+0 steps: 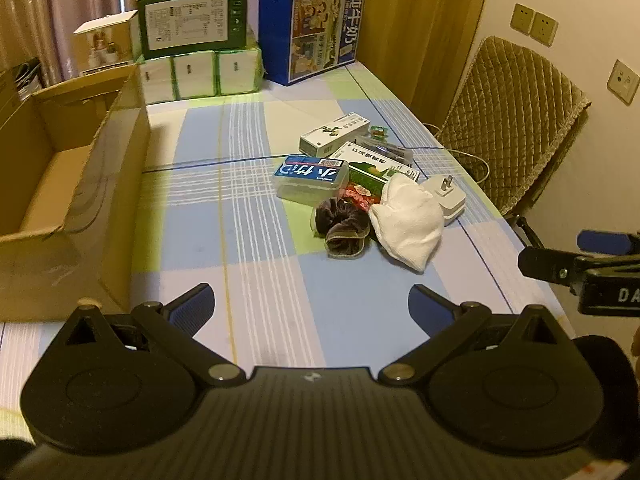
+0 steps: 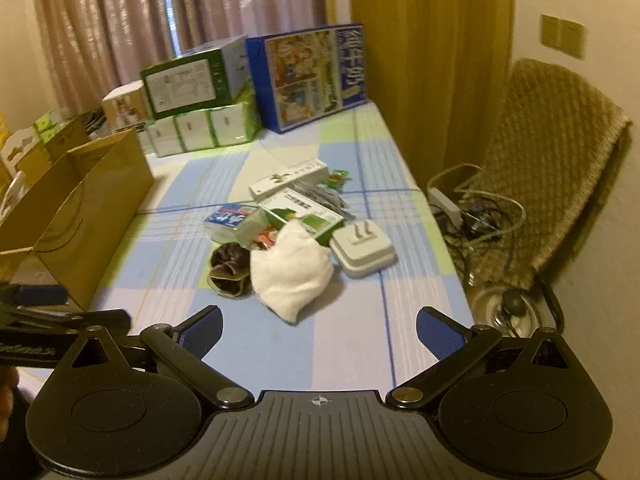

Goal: Organize objects
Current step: 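Move both tools toward the scrunchie and white towel on the table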

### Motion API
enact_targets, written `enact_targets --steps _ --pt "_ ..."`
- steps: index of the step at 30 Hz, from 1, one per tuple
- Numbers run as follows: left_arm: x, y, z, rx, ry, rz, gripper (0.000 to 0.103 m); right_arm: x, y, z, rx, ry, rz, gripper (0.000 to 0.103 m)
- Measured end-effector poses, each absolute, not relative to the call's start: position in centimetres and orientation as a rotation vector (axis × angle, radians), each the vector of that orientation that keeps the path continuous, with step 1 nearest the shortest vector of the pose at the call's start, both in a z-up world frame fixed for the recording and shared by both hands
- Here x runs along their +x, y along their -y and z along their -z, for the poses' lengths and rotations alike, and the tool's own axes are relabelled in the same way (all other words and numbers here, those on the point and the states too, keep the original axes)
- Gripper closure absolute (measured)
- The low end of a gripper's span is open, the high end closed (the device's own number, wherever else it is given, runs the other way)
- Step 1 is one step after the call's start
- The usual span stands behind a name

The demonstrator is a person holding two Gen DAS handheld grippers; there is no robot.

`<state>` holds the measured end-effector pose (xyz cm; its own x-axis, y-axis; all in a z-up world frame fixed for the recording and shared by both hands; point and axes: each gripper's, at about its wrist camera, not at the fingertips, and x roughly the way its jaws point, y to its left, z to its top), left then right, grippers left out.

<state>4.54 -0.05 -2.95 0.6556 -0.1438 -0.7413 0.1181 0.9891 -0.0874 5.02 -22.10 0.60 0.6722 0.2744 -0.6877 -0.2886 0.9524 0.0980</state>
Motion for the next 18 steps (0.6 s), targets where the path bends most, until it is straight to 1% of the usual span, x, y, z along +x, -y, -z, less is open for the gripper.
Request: enact_targets --steps 3,5,7,12,18 --pt "5.8 0.0 3.7 -0.009 -0.847 0.162 0.002 6.0 21.7 -0.4 -0.039 -0.766 -0.349 0.002" --pt "6.8 0.0 4.4 0.016 -0.851 0.17 0.002 6.7 21.4 -0.1 -0.06 -0.766 -0.36 0.004" --pt "7.7 -0.1 4.9 0.031 -0.852 0.182 0.002 7.7 21.2 0.4 -0.07 -0.778 -0.378 0.012" --pt "10.2 -0.4 6.5 0.041 -0.843 0.225 0.005 10.5 20.7 2.0 -0.041 -0.819 -0.393 0.014" --pt "12.8 -0.2 8.4 0.085 -0.846 0.269 0.008 13.6 20.1 4.0 0.02 -0.861 -0.397 0.015"
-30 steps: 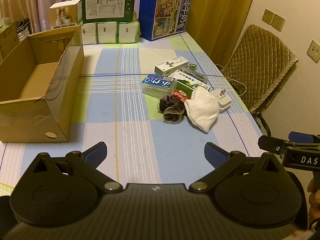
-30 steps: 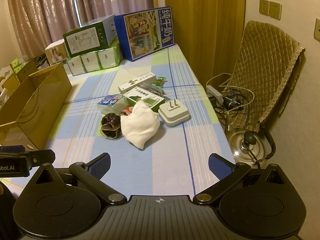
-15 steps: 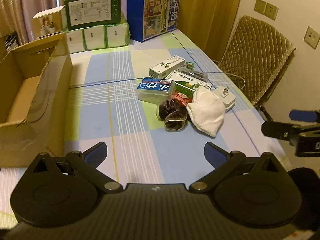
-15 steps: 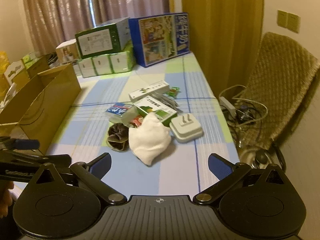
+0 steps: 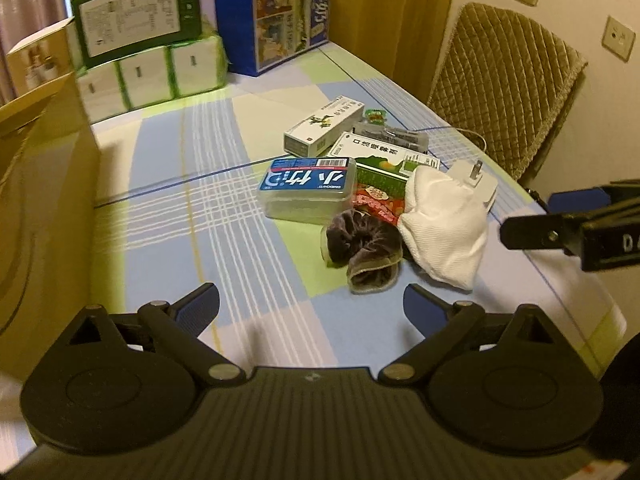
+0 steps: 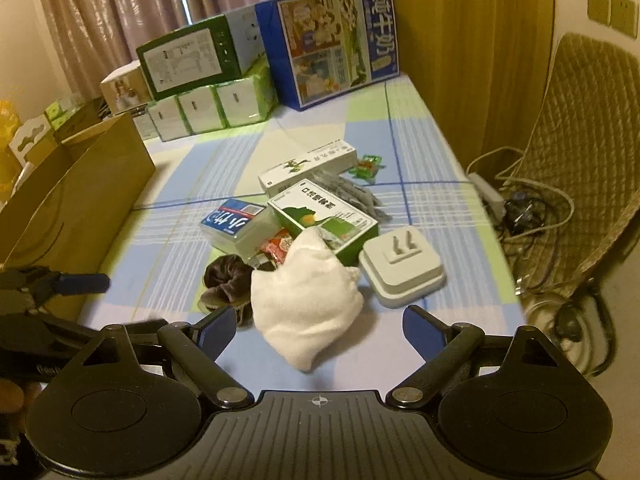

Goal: Organize objects
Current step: 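Move both tools toward the scrunchie and white towel on the table, then grasp the brown scrunchie with the left tool while the right tool grasps the white towel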

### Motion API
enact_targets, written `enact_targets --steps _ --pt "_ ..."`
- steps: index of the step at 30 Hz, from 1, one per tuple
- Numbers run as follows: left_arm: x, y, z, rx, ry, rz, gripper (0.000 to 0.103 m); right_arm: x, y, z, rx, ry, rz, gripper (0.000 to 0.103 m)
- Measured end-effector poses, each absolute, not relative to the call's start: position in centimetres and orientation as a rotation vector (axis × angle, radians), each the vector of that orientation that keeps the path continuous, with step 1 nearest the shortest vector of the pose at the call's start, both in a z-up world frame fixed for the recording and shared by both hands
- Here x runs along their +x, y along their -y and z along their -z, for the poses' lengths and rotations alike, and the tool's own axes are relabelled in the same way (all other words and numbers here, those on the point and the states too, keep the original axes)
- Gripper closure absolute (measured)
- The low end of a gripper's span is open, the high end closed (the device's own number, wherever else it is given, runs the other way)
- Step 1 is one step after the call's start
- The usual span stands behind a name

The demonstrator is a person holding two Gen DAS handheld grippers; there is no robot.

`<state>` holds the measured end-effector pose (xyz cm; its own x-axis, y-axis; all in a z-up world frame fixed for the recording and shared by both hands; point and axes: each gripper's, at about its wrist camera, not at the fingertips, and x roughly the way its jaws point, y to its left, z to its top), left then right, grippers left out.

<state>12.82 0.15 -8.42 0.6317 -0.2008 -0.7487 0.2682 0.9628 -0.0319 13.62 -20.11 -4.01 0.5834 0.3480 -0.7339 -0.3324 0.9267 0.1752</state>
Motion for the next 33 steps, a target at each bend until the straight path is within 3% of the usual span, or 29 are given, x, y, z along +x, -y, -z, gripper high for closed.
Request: enact_targets --steps 8,15,19,21,23,28,33 --pt "15.3 1.0 10.3 0.14 -0.819 0.38 0.01 17.1 19.5 7.1 0.118 -0.919 -0.383 0.024" --pt "17.0 1.8 11.8 0.184 -0.805 0.483 0.018 18.4 19.7 9.0 0.173 -0.96 -0.383 0.046" --pt "17.8 2.3 12.4 0.196 -0.805 0.56 0.032 18.2 20.0 9.0 0.192 -0.958 -0.386 0.065" --pt "18.1 2.5 12.8 0.207 -0.82 0.59 0.043 18.1 19.8 9.0 0.185 -0.954 -0.391 0.069" --pt "18.2 2.6 13.0 0.202 -0.835 0.604 0.061 17.9 19.6 8.9 0.167 -0.943 -0.391 0.073" --pt "17.3 2.6 12.4 0.199 -0.853 0.552 0.085 17.5 19.7 8.6 0.177 -0.938 -0.368 0.084" --pt "15.6 2.0 11.5 0.166 -0.876 0.473 0.088 16.0 19.5 7.6 0.141 -0.918 -0.35 0.086"
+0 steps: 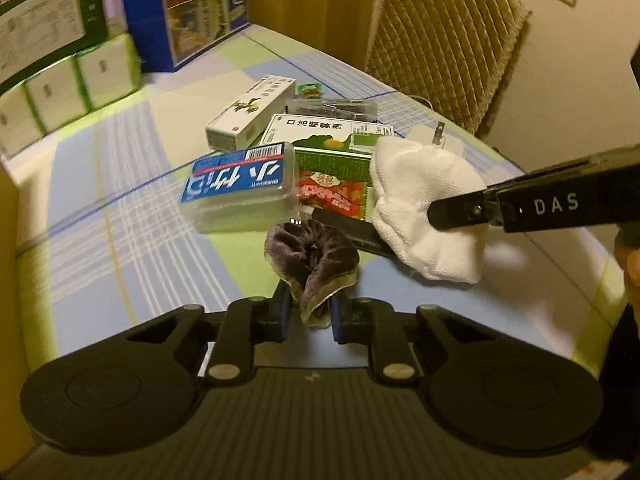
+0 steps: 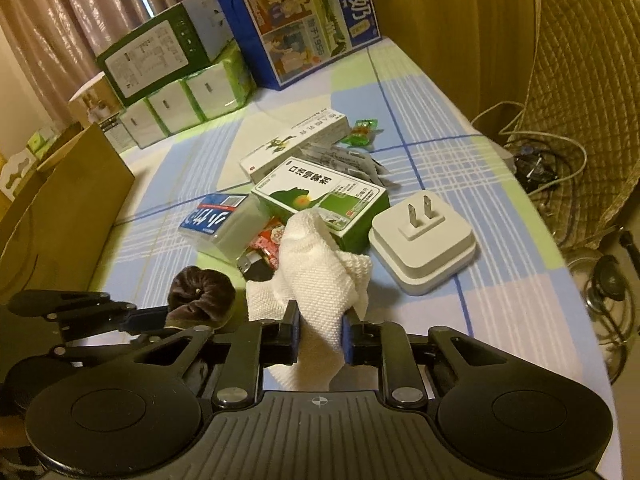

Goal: Organize objects
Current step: 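Grasp the brown scrunchie with the left tool while the right tool grasps the white towel, then carry scrunchie and towel into the cardboard box and open both tools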

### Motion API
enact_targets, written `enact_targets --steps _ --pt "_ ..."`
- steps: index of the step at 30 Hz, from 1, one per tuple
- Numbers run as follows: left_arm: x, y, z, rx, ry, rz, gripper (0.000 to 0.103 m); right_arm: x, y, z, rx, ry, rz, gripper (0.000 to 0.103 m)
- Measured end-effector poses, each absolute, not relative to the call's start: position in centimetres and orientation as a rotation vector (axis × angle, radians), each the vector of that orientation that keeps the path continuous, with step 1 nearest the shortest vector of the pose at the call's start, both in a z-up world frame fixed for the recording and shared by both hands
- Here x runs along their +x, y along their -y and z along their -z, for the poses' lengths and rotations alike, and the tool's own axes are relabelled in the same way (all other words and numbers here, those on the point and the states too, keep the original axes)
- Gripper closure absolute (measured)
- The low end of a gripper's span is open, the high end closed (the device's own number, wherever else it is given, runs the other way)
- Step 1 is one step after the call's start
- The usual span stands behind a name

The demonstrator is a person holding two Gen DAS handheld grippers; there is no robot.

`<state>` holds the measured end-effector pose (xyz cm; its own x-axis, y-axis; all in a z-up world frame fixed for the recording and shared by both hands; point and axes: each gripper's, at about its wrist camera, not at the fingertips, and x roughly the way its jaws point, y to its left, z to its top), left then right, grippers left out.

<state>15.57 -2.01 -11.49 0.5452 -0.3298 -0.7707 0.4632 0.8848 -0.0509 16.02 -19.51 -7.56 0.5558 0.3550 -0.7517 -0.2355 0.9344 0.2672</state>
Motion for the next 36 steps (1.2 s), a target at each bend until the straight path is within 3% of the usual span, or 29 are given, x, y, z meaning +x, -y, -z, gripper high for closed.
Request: enact_targets --steps 7,18,27,36 --pt "12.4 0.9 8.7 0.093 -0.878 0.412 0.088 12.9 19.5 5.1 0.117 -0.887 -0.338 0.086" --pt "7.5 -3.0 0.0 0.071 -0.768 0.298 0.088 8.5 15.4 -2.9 0.103 -0.762 -0.464 0.086" --pt "4.6 -11.5 -6.0 0.063 -0.694 0.138 0.088 7.6 5.6 -8.0 0.083 -0.702 -0.673 0.086" --pt "4.4 -21.6 -6.8 0.077 -0.724 -0.018 0.088 9.0 -4.2 -7.8 0.047 -0.754 -0.812 0.086"
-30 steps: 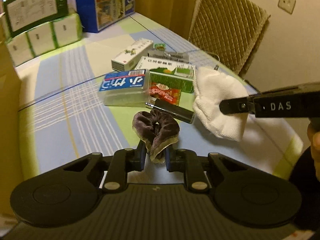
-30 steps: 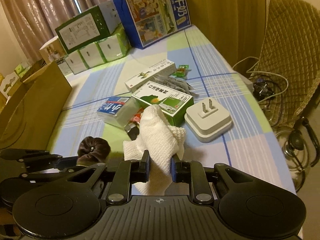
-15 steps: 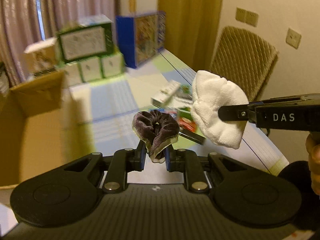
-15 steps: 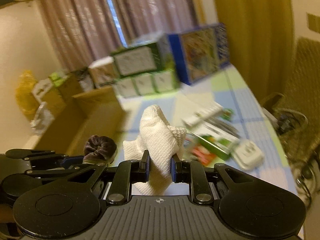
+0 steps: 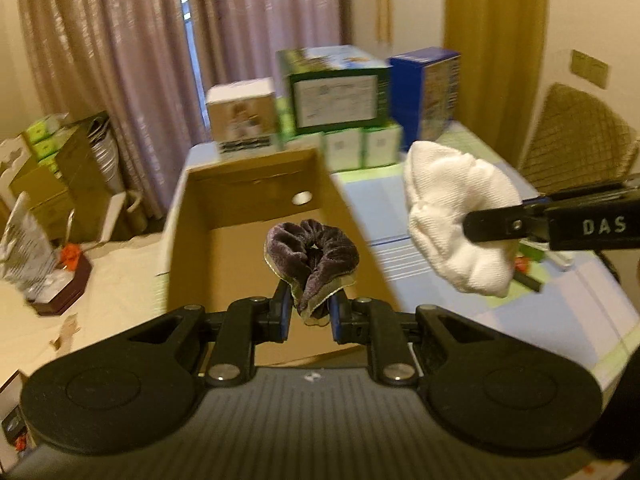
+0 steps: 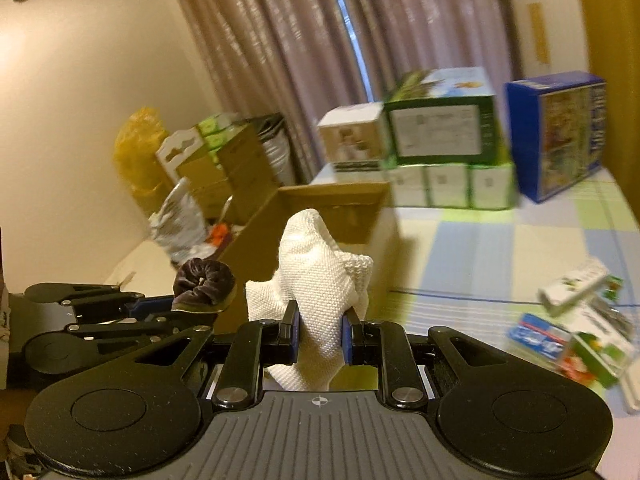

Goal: Organize objects
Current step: 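Carry scrunchie and towel into the cardboard box and open both tools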

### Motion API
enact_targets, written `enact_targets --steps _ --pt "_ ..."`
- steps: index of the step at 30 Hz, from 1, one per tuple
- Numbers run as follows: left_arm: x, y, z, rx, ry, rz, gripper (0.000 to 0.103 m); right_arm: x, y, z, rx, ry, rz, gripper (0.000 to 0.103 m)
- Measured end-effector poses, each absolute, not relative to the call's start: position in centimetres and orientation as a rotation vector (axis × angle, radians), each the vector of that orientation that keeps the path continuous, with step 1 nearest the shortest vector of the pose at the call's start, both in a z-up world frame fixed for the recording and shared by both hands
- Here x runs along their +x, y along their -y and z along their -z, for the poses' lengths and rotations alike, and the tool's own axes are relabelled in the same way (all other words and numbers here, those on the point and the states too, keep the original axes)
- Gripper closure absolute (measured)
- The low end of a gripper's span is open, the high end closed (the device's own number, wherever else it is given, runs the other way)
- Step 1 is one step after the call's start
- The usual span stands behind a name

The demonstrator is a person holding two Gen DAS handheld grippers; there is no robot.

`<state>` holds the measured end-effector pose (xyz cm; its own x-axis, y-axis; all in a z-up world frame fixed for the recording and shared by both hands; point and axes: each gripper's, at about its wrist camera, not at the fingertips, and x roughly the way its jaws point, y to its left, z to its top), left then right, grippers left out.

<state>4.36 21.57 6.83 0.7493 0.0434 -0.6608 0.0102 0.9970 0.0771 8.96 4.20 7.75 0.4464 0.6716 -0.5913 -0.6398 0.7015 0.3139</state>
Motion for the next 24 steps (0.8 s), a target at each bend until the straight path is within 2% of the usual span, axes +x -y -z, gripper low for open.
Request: enact_targets --steps 6,16,19,20,21,22,24 --pt "5.5 -25.8 -5.3 0.055 -0.759 -0.057 0.088 11.1 -9.1 -6.2 0.001 -0.793 -0.843 0.086" --pt "9.1 -28.0 -1.7 0.041 -0.8 -0.049 0.086 13.7 -12.1 -3.4 -0.009 -0.843 -0.838 0.086" --pt "10.0 -28.3 -0.9 0.049 -0.795 -0.053 0.074 14.3 -12.5 -2.7 -0.012 -0.845 -0.839 0.084" --pt "10.2 -28.4 -0.6 0.059 -0.788 -0.057 0.059 14.5 -12.6 -2.5 -0.01 -0.837 -0.844 0.083" --pt "10.4 -28.5 -0.4 0.062 -0.784 -0.065 0.051 14.7 -12.7 -2.3 -0.005 -0.827 -0.848 0.073" --pt "10.4 -28.7 -0.3 0.057 -0.781 -0.071 0.049 15.0 -12.7 -2.2 -0.002 -0.822 -0.849 0.058" --pt "10.4 -29.1 -0.2 0.036 -0.78 -0.079 0.049 15.3 -12.6 -2.2 0.014 -0.803 -0.849 0.044"
